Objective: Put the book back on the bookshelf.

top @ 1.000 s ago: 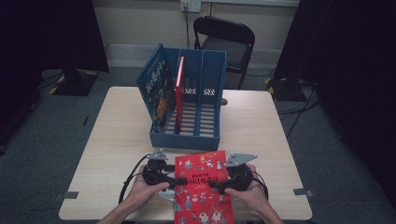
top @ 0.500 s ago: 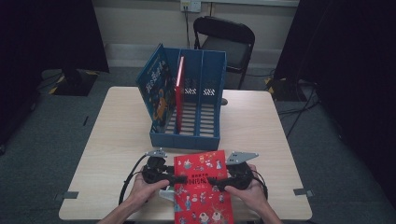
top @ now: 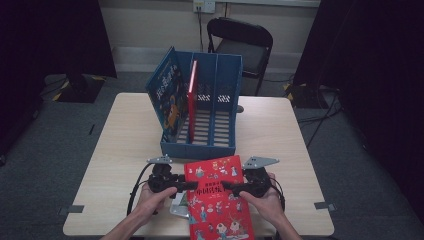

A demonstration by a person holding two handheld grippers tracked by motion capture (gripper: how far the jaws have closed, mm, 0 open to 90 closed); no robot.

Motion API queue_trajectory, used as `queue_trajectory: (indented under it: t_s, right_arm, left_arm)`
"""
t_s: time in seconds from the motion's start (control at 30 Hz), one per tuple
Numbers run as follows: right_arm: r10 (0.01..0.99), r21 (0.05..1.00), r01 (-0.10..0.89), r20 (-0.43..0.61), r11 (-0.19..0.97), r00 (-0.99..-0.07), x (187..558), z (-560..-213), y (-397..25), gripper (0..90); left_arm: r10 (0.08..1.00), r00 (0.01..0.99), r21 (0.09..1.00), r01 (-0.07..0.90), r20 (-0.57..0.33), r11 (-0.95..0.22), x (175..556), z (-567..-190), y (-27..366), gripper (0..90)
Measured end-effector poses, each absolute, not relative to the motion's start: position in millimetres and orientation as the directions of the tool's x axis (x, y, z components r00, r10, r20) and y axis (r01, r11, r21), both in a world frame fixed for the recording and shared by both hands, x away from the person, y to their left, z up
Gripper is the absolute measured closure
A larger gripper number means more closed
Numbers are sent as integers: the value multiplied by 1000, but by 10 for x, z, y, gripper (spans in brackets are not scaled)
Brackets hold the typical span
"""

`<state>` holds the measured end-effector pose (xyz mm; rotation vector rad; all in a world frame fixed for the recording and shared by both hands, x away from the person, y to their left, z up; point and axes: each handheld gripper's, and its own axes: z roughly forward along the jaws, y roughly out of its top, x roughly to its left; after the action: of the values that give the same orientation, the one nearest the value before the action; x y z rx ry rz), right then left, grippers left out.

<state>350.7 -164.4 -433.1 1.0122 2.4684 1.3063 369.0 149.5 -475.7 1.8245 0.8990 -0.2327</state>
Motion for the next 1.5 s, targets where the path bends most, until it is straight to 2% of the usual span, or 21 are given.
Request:
queue_trajectory:
  t_s: [0.17,0.4,0.77,1.03,1.27,1.5]
  right_arm:
    - [649,792,502,184,346,-738,3523,-4282,-1675,342]
    - [655,803,494,180,333,-734,3522,-4231,-1655,347]
    - [662,843,463,183,274,-726,3506,-4021,-1705,360]
    - [667,853,463,201,242,-718,3492,-3991,-1787,368]
    - [667,863,461,221,206,-711,3478,-3925,-1861,381]
    - [682,876,446,214,183,-700,3441,-3846,-1921,387]
  left_arm:
    - [427,729,751,642,-535,-156,3700,-4655,1509,504]
    - [419,728,755,642,-543,-137,3721,-4609,1526,519]
    - [355,744,784,619,-566,-49,3757,-4342,1575,640]
    - [319,745,781,624,-586,-22,3805,-4290,1519,669]
    - [292,783,810,585,-549,-46,3810,-4152,1429,683]
    - [275,788,815,579,-550,-29,3823,-4045,1347,711]
